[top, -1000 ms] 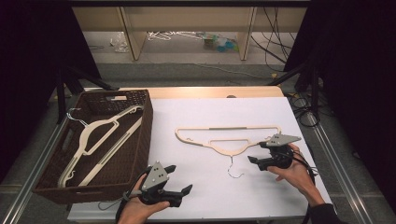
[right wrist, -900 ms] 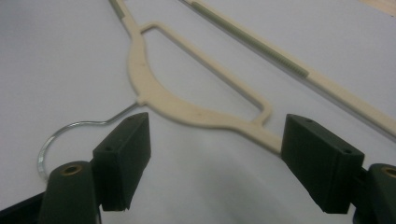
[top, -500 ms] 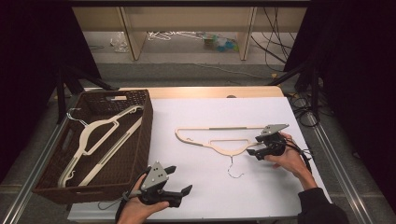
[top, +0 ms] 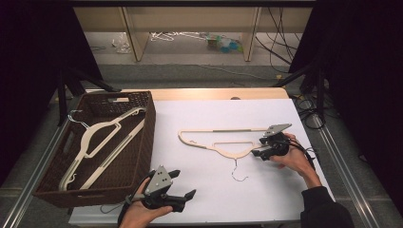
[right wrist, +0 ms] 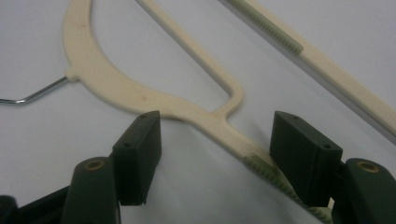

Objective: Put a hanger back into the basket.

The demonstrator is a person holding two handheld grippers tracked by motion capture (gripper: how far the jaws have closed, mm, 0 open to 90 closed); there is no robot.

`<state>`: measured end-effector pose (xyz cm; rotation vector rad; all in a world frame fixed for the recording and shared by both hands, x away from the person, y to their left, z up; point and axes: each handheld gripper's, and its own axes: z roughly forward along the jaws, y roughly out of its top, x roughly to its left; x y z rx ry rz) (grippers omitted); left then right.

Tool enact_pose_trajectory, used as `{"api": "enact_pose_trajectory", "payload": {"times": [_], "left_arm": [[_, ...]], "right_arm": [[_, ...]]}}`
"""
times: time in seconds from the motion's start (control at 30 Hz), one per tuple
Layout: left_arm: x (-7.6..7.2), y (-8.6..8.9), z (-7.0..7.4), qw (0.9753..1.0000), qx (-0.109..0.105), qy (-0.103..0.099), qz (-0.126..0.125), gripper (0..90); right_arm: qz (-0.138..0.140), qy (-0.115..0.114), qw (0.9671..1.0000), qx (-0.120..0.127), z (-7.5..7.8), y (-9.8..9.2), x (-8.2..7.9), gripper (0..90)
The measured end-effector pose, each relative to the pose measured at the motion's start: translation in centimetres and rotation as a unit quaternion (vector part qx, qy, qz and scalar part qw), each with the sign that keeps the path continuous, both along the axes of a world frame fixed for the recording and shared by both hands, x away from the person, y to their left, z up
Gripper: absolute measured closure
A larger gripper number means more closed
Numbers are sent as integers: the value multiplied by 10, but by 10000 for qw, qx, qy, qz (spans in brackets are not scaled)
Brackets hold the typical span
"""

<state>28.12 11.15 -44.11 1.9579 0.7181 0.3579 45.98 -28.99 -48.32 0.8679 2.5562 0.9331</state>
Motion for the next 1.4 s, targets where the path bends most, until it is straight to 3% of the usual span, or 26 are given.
{"api": "enact_pose_trajectory", "payload": {"times": [0.07, 0.23, 0.33, 0.47, 0.57, 0.6, 0.63, 0.8, 0.87, 0.93, 0.97, 1.03, 1.1, 1.3, 1.33, 1.4], "left_arm": [[0, 0, 0, 10000, -10, 13, 6, 194], [0, 1, -1, 10000, -21, 20, -2, 199], [-1, 0, -2, 9999, -43, 97, 46, 201], [-1, 1, -2, 9999, -41, 98, 52, 202], [0, 2, -2, 10000, 62, 20, 38, 202], [1, 2, -3, 9999, 47, 92, 77, 202], [1, 2, -3, 9999, 47, 92, 77, 201], [1, 3, -2, 9999, 104, 20, 77, 201], [1, 3, -3, 9999, 32, 123, 117, 201], [2, 4, -3, 9999, 86, 55, 87, 201], [1, 3, -4, 9998, 44, 126, 143, 201], [3, 5, -3, 9999, 109, 46, 97, 201], [2, 5, -3, 9998, 62, 113, 146, 201], [2, 5, -3, 9998, 122, 31, 121, 203], [2, 5, -3, 9998, 138, 23, 114, 203], [2, 6, -3, 9999, 123, 48, 94, 203]], "right_arm": [[-22, -5, 10000, 14, -1, 0, 0, 349], [106, 119, 9996, -248, 5, 3, -1, 441], [350, 260, 9984, -368, 8, 7, -3, 541], [616, 414, 9963, -436, 10, 6, -7, 569], [889, 598, 9929, -525, 12, 9, -15, 630], [952, 653, 9918, -544, 13, 9, -17, 652], [952, 653, 9918, -544, 13, 9, -17, 652], [1363, 738, 9856, -678, 15, 13, -27, 748], [1473, 694, 9837, -760, 16, 15, -30, 760], [1621, 755, 9806, -797, 17, 18, -34, 770], [1621, 755, 9806, -797, 17, 18, -34, 770], [1754, 776, 9779, -827, 17, 21, -40, 778], [1937, 869, 9736, -836, 17, 27, -48, 788], [2144, 938, 9684, -866, 18, 32, -58, 797], [2216, 999, 9662, -860, 18, 33, -61, 797], [2166, 1005, 9673, -854, 18, 34, -63, 785]]}}
